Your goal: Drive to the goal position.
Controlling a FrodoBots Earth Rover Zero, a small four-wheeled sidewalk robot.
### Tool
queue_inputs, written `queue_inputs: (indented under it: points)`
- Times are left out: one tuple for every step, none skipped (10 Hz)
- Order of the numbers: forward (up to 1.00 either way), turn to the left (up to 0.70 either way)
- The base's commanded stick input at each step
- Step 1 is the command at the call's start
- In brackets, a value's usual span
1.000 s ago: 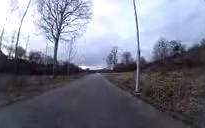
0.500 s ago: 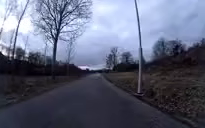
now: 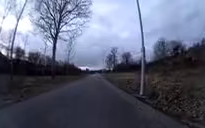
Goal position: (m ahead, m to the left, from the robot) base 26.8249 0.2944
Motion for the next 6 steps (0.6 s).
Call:
queue_inputs:
  points:
    - [0.5, 0.0]
    - [0.5, 0.0]
    - [0.5, 0.0]
    - [0.5, 0.0]
    - [0.5, 0.0]
    - [0.5, 0.0]
